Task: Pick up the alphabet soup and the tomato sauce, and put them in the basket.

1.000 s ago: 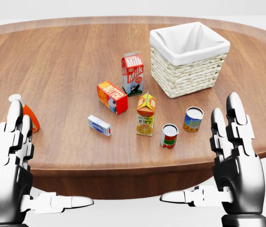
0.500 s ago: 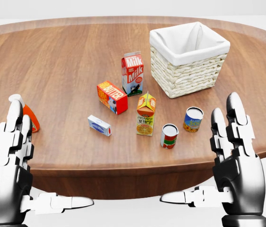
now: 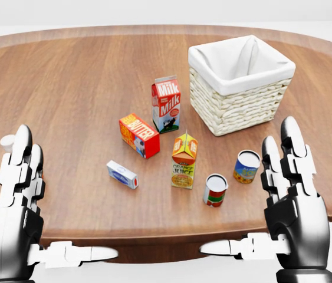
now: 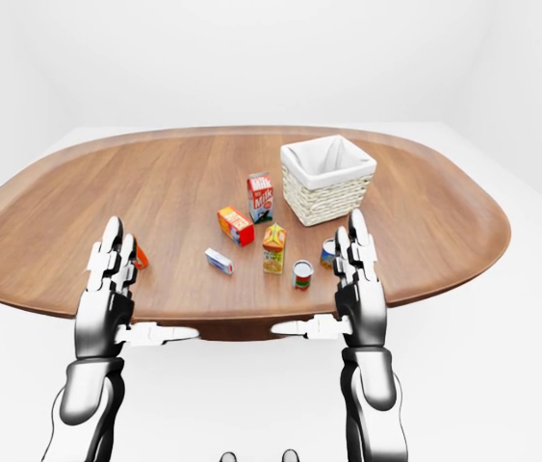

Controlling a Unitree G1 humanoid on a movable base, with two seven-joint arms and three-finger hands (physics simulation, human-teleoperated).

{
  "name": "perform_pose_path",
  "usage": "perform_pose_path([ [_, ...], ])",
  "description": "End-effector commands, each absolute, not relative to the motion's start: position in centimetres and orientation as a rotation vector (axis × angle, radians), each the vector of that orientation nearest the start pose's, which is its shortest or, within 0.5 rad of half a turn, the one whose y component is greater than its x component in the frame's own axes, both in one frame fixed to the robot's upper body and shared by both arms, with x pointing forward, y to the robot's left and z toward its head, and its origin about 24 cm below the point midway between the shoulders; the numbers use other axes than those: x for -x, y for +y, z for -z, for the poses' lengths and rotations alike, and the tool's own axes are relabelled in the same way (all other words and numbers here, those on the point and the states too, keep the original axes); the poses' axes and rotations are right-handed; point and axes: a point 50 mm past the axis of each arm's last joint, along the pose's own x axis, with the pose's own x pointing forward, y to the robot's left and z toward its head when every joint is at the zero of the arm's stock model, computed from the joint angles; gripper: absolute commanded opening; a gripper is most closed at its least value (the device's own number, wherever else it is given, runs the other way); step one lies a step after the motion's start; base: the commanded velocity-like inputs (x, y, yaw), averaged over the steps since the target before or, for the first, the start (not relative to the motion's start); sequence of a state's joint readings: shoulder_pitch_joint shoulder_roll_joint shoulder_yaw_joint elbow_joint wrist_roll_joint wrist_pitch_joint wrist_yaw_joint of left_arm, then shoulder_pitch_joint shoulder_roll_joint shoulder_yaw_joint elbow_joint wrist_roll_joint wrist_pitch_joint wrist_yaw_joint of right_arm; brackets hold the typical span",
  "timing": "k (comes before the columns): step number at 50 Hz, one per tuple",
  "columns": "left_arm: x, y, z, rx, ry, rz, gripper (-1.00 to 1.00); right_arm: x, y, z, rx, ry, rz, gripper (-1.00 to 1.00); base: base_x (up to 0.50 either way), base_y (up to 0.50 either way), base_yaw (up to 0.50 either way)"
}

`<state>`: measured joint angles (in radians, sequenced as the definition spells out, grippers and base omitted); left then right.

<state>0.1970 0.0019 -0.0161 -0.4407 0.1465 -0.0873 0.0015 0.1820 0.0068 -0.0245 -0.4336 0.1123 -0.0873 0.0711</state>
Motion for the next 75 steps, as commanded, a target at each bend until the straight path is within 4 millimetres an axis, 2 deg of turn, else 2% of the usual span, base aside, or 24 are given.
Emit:
perform_pose_path([
  [1, -20.99, 15.36, -10.44, -0.152, -0.319, -0.03, 1.0, -21.02, -16.15, -10.8, -0.085, -0.344, -0.013, 1.0, 0.33, 0.0, 0.0],
  [75, -21.13, 15.32, -10.41, -0.137, -0.318, -0.022, 1.0, -21.07, -16.15, -10.9, -0.086, -0.349, -0.013, 1.0, 0.29, 0.0, 0.0],
])
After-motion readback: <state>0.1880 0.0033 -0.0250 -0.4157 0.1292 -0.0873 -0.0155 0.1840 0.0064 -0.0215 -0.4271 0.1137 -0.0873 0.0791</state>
